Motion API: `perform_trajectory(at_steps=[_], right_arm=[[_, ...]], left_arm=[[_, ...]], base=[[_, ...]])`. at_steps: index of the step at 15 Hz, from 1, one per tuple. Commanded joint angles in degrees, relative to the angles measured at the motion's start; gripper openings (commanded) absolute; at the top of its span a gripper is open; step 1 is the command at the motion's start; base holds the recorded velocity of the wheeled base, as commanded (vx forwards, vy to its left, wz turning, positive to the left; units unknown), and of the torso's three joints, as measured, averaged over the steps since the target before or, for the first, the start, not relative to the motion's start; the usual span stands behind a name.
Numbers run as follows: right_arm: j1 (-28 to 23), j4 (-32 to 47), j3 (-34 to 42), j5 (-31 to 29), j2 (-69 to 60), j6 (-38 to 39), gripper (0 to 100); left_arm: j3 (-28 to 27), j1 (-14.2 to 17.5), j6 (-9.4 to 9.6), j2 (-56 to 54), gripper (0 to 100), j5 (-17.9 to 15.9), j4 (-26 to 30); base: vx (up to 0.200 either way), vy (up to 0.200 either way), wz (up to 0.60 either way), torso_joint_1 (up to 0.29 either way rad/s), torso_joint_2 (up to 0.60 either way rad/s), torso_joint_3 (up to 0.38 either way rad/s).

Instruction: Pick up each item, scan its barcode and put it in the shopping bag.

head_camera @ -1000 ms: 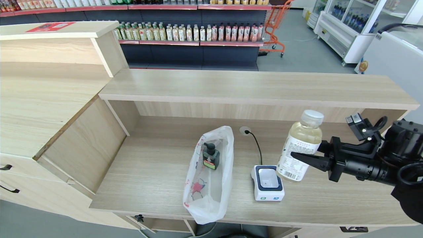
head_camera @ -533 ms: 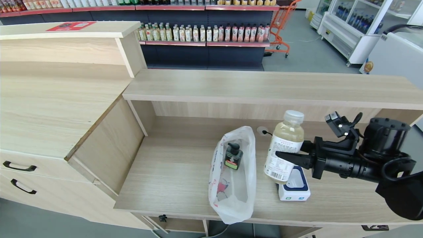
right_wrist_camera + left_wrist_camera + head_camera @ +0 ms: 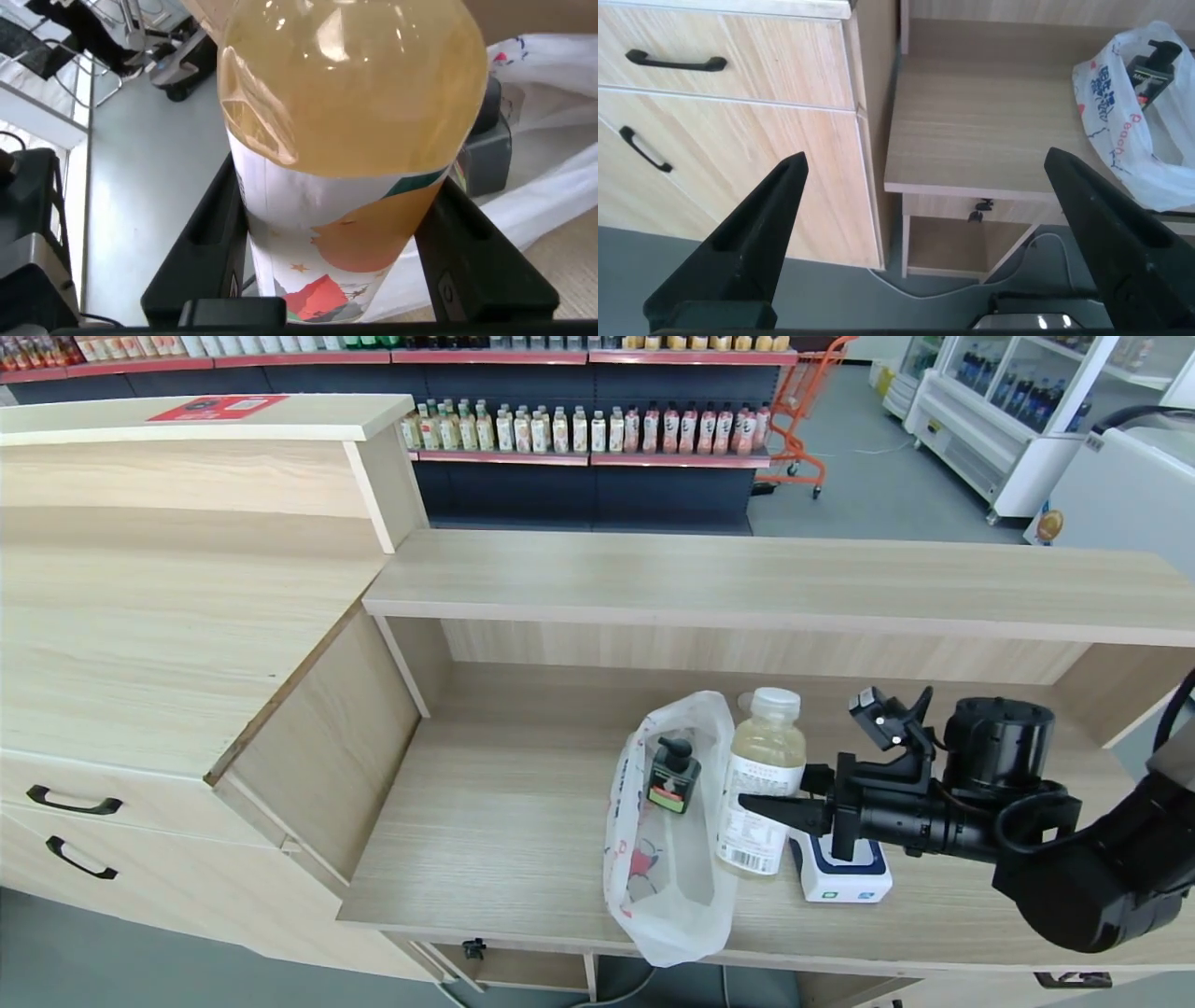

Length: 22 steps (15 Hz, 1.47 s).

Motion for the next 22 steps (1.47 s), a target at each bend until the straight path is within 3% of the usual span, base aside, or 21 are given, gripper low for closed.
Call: perform_trajectory(at_steps=[1, 6, 15, 18, 22], right_arm=[[1.0, -0.4, -0.6, 0.0, 3.9, -0.3, 0], [6.0, -4.0, -6.5, -9.2, 15.5, -9.2, 0], [7.7, -4.1, -21.8, -9.3, 26.1, -15.0, 0], [7.3, -4.6, -23.9, -9.2, 29.5, -24.6, 0], [7.5, -6.9, -24.9, -9.1, 32.2, -26.5, 0]], left_arm=[[0.0, 0.0, 0.00, 0.0, 100, 0.0, 0.0], [0.0, 0.0, 0.00, 0.0, 100, 0.0, 0.0], [0.0, 0.0, 0.00, 0.0, 100, 0.0, 0.0], [0.0, 0.0, 0.00, 0.0, 100, 0.0, 0.0], [0.0, 0.0, 0.00, 0.0, 100, 0.0, 0.0]], base=[[0.000, 0.000, 0.00, 0.000, 0.00, 0.000], [0.000, 0.000, 0.00, 0.000, 0.00, 0.000], [0.000, 0.000, 0.00, 0.000, 0.00, 0.000], [0.000, 0.000, 0.00, 0.000, 0.00, 0.000], [0.000, 0.000, 0.00, 0.000, 0.00, 0.000]])
